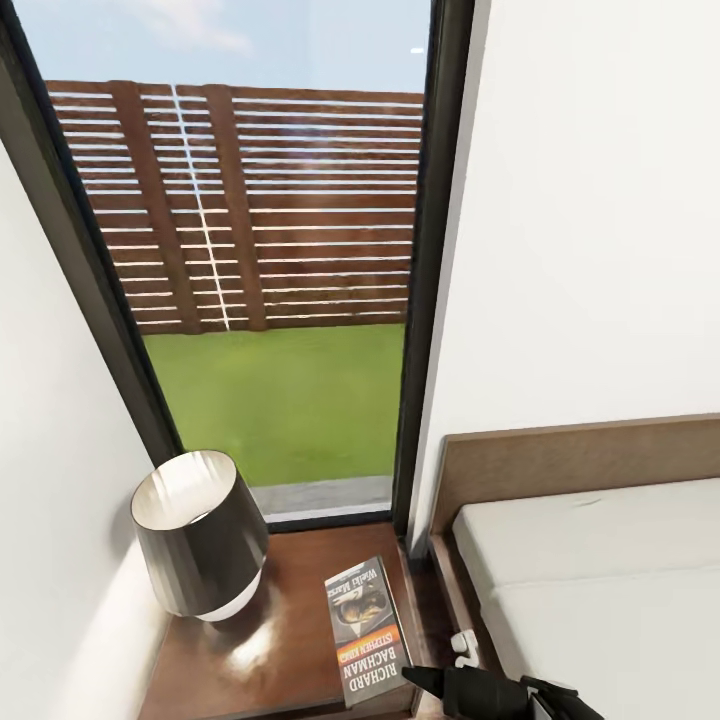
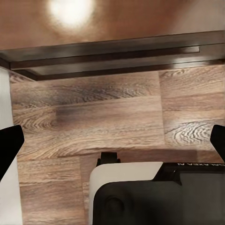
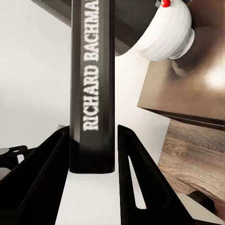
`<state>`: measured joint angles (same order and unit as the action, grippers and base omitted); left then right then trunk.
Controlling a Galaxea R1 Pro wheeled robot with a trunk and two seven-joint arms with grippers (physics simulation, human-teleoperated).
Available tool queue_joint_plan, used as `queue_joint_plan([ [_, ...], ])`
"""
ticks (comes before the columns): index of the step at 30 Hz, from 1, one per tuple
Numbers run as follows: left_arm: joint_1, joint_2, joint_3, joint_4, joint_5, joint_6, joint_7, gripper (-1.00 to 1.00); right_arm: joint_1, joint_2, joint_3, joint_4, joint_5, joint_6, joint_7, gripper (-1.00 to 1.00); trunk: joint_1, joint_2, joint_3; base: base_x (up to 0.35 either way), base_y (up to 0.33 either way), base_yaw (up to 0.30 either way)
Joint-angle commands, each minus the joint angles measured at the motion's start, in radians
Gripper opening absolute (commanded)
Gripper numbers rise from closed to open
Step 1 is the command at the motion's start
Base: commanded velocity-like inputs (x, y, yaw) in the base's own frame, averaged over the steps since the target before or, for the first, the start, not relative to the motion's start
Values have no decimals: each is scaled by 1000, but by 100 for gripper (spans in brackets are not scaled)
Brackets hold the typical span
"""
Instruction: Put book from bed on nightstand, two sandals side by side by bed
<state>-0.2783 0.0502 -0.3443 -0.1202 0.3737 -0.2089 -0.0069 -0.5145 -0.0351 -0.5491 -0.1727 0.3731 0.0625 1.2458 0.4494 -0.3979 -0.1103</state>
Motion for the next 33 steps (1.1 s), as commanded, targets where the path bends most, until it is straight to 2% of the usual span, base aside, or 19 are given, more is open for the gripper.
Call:
queue_joint_plan([
  [1, -1, 0, -8, 1, 10, -3, -1, 100, -1, 1, -9, -1, 7, 7, 5, -100, 1, -2, -2, 0, 1, -7],
  [10, -1, 0, -8, 1, 10, -3, -1, 100, -3, 7, -9, -2, 6, 8, -4, -100, 1, -2, -2, 0, 0, -2],
  [15, -1, 0, -8, 1, 10, -4, -1, 100, -11, 26, -11, -4, 4, 9, -67, -100, 1, -2, -2, 0, 0, 0],
  [18, -1, 0, -8, 1, 10, -4, -1, 100, -20, 31, -13, -3, -15, 13, -90, -100, 1, -2, -2, 0, 0, 0],
  [24, -1, 0, -8, 1, 10, -4, -1, 100, -48, 38, -15, -2, -42, 69, -106, -100, 1, -2, -2, 0, 0, 0],
  [33, -1, 0, -8, 0, 10, -3, -1, 100, -68, 41, -15, -2, -49, 118, -111, -100, 1, -2, -2, 0, 0, 0],
])
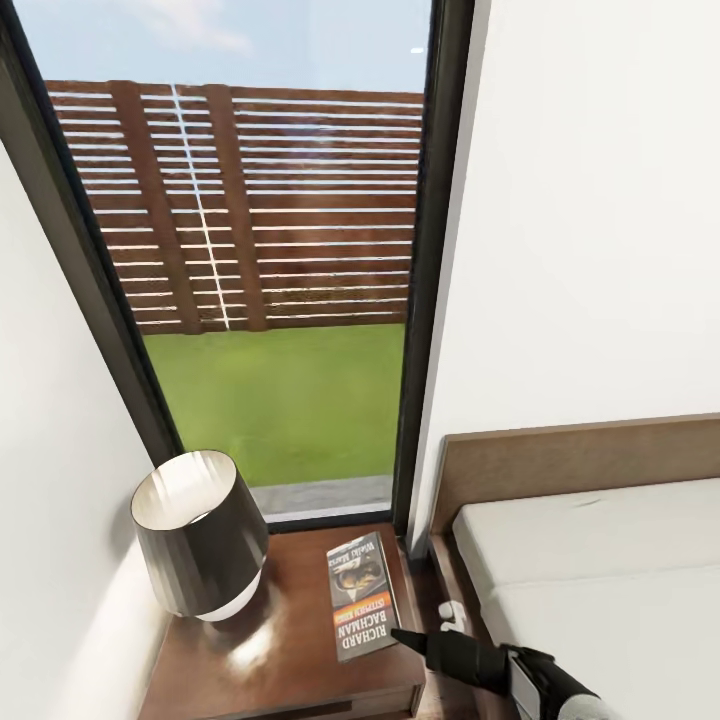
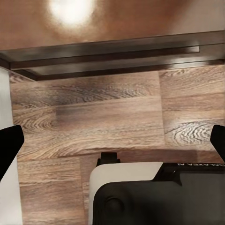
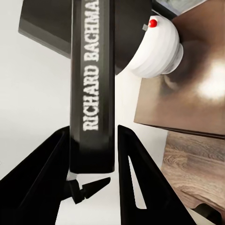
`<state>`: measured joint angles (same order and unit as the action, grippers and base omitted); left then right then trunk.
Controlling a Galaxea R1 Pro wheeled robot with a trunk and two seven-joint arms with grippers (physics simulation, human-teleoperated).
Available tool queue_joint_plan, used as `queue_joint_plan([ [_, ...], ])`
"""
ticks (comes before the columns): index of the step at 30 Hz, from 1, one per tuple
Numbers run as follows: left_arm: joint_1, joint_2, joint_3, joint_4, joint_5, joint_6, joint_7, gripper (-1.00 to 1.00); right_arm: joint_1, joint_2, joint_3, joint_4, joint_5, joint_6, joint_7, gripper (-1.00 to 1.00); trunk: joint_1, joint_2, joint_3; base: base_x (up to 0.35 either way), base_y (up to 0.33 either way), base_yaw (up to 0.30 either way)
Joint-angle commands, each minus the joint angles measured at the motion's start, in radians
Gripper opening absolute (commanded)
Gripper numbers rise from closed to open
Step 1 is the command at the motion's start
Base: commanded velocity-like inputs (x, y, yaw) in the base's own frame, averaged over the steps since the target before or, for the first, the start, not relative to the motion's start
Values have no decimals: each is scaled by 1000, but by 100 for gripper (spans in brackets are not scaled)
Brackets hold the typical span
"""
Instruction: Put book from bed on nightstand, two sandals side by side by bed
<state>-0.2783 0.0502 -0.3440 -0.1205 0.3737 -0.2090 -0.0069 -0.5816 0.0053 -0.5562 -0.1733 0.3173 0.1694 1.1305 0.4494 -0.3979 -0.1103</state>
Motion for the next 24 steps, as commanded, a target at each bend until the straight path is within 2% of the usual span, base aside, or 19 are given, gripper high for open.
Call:
queue_joint_plan([
  [1, -1, 0, -8, 0, 10, -3, -1, 100, -2, 1, -8, -2, 6, 13, 3, -100, 1, -2, -2, 0, 0, 0],
  [18, -1, 1, -4, 0, 12, 7, -7, 100, -7, 1, -8, 0, 5, 18, -5, -100, 1, -2, -2, 0, 0, 0],
  [21, -3, 1, -3, -2, 16, 24, -7, 100, -7, 1, -8, 0, 5, 17, -5, -100, 1, -2, -2, 0, 0, 0],
  [24, -12, 1, -3, -5, 18, 72, -7, 100, -7, 1, -7, 0, 5, 16, -6, -100, 1, -2, -2, 0, 0, 0],
])
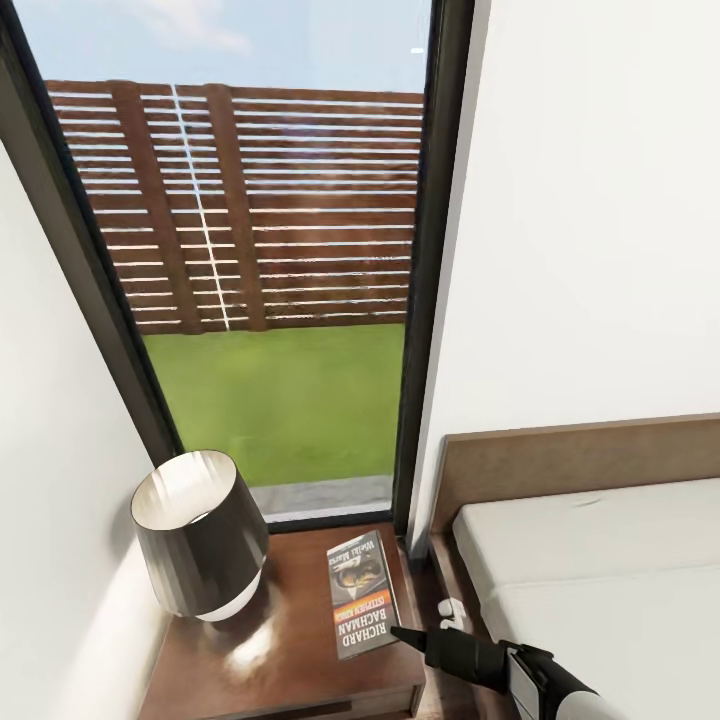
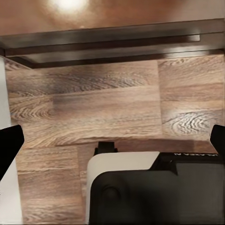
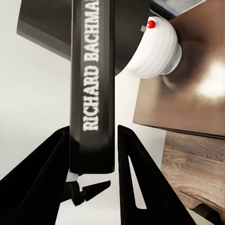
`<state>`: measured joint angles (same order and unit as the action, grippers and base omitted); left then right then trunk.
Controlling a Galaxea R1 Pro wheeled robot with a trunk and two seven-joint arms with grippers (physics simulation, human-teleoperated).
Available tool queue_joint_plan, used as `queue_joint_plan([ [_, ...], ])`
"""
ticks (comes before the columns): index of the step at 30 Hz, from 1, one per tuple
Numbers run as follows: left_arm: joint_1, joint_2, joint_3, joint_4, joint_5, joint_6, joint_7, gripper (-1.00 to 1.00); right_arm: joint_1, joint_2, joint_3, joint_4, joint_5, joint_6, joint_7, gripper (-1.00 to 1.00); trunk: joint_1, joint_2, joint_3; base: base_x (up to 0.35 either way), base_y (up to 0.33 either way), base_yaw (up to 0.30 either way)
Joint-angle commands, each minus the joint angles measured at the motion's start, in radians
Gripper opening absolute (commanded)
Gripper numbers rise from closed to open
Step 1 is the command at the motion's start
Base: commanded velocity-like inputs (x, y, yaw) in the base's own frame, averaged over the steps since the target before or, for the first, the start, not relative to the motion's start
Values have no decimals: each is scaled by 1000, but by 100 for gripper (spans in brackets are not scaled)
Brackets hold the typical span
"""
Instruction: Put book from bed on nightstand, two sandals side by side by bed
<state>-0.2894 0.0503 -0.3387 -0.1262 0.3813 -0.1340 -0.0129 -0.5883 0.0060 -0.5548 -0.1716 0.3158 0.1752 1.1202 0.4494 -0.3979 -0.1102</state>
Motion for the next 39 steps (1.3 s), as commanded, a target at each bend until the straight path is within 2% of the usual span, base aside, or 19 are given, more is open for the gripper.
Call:
queue_joint_plan([
  [1, -8, 1, -8, 0, 11, 20, -2, 100, -1, 1, -9, -2, 6, 10, 4, -100, 1, -2, -2, 0, 0, 0],
  [6, -52, 2, -7, -2, 12, 132, -4, 100, -1, 1, -8, -2, 6, 8, 4, -100, 1, -2, -2, 0, 0, 0],
  [12, -74, 6, -5, -2, 13, 183, -6, 100, -1, 5, -6, -1, 6, 8, 4, -100, 1, -2, -2, 0, 0, 0],
  [39, -120, 9, -4, -73, 14, 219, -10, 100, -1, 10, -2, 0, 7, 7, 4, -100, 1, -2, -2, 0, 0, 0],
])
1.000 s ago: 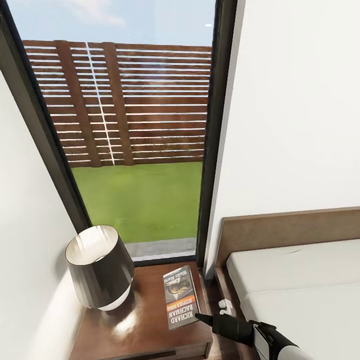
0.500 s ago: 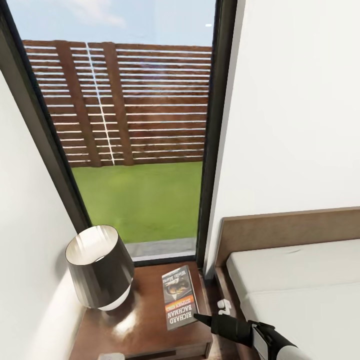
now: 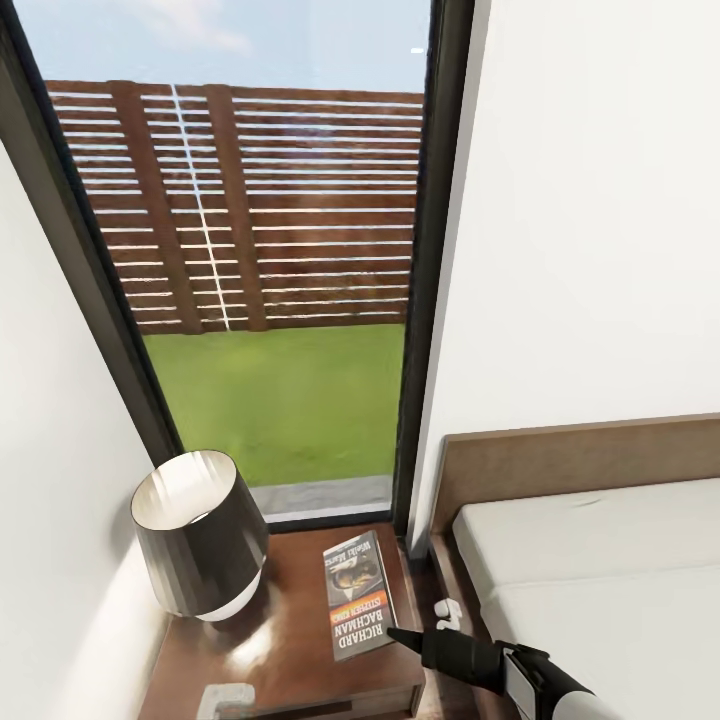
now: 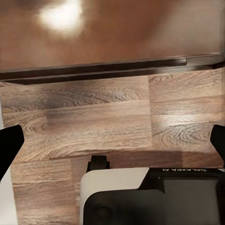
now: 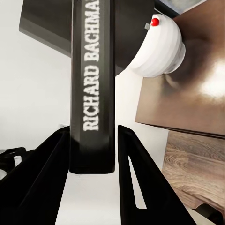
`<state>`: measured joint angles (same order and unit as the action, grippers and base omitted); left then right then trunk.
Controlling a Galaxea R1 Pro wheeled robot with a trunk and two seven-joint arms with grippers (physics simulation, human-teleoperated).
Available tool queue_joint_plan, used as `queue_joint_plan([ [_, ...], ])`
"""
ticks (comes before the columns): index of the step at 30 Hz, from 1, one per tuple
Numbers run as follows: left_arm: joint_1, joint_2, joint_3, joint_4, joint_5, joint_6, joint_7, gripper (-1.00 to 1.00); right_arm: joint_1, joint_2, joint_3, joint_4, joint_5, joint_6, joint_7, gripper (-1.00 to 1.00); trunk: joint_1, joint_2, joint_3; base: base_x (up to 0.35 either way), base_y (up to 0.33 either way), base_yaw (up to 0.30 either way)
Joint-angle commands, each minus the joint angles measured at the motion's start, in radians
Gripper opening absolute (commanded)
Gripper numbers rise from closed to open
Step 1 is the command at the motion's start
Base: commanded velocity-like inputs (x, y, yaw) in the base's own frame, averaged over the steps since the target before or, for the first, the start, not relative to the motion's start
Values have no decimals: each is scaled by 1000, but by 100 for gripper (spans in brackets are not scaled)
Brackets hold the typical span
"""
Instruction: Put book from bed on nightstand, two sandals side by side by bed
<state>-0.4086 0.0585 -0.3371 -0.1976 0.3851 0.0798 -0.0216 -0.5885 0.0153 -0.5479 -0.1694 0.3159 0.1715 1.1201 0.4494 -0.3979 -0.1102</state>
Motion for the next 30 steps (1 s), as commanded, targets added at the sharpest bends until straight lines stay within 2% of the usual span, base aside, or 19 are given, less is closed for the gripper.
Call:
queue_joint_plan([
  [1, -4, 1, -5, -4, 10, 8, -3, 100, -1, 1, -9, -2, 7, 11, 4, -100, 1, -2, -2, 0, 0, 0],
  [3, -8, 1, -5, -6, 10, 12, -8, 100, -1, 1, -9, -2, 7, 10, 4, -100, 1, -2, -2, 0, 0, 0],
  [14, -16, 3, -5, -7, 12, 17, -66, 100, -1, 1, -9, -2, 7, 10, 4, -100, 43, -79, -37, 0, 0, 0],
  [28, -16, 9, -4, -6, 13, 16, -77, 100, -1, 11, -7, -3, 8, 9, 6, -100, 96, -177, -80, 0, 0, 0],
  [30, -16, 11, -4, -6, 13, 15, -78, 100, -1, 15, -6, -4, 8, 9, 6, -100, 96, -177, -80, 0, 0, 0],
])
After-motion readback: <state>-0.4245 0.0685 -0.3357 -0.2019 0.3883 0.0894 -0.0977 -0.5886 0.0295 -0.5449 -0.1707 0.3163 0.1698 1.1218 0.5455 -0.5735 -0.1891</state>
